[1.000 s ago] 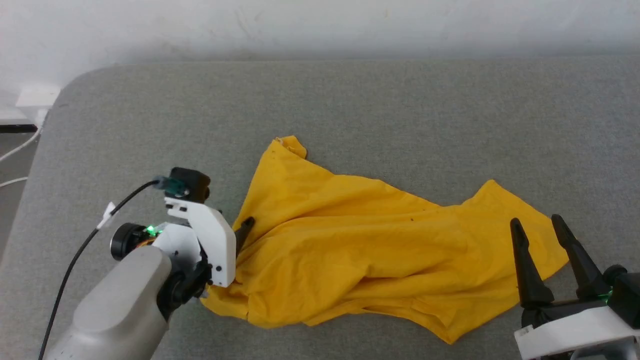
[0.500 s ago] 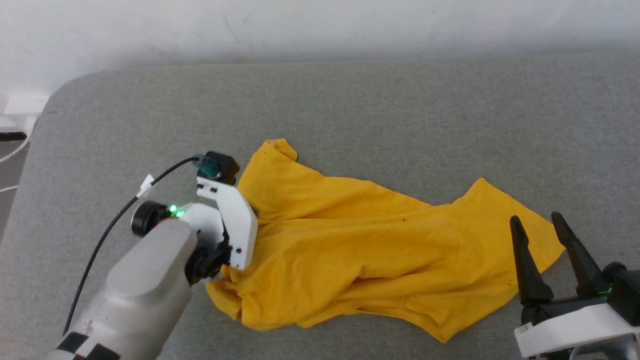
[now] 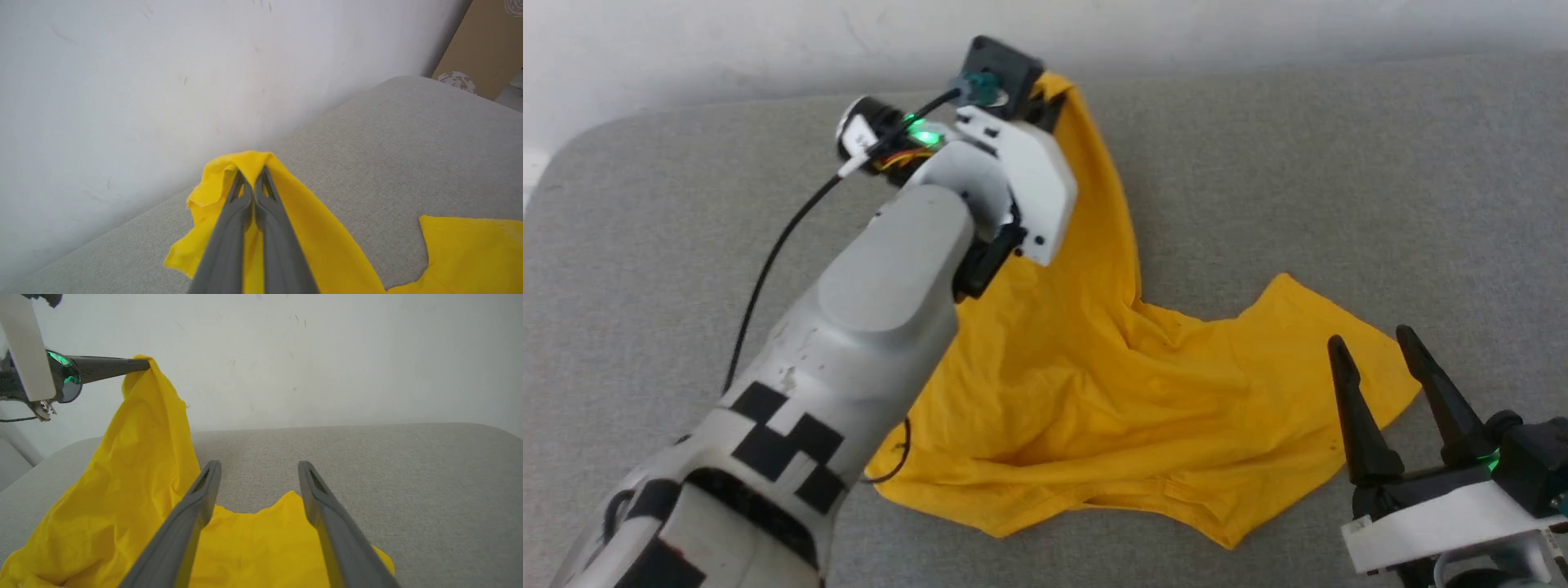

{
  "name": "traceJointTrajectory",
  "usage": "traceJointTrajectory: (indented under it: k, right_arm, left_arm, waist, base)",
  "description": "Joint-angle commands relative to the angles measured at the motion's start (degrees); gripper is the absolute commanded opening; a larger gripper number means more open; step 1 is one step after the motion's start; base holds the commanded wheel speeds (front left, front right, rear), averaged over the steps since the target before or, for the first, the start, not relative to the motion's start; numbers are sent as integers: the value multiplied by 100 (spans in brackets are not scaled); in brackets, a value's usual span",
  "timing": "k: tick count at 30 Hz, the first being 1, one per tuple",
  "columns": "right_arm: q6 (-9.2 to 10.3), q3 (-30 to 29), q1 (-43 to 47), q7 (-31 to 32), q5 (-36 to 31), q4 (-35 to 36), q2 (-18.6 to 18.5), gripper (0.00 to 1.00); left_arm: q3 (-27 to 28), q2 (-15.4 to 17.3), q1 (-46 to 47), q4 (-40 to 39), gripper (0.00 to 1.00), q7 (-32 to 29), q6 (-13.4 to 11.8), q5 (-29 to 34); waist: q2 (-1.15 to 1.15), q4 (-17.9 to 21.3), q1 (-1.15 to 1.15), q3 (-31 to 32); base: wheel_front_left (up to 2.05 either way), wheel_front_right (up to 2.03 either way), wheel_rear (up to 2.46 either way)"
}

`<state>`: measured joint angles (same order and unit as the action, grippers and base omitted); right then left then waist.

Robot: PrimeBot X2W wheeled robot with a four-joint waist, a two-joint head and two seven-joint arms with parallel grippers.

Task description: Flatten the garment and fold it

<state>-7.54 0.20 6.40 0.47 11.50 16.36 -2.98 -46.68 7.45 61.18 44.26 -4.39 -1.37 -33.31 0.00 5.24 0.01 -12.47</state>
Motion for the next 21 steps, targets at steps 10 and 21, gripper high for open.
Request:
traceJointTrajectory:
  k: [10, 21]
  right_arm:
    - [5, 45, -204, -165, 119, -173, 11, 100]
    - [5, -86, -70, -156, 86, -294, 11, 100]
  left_arm:
    - [-185, -423, -108, 1340, 100, 591, 559, -298]
    - [126, -147, -689, 1128, 100, 1813, 357, -539]
  waist:
    - [0, 285, -1, -473]
    - [0, -245, -1, 210]
  base:
    - [0, 0, 0]
    - [0, 0, 0]
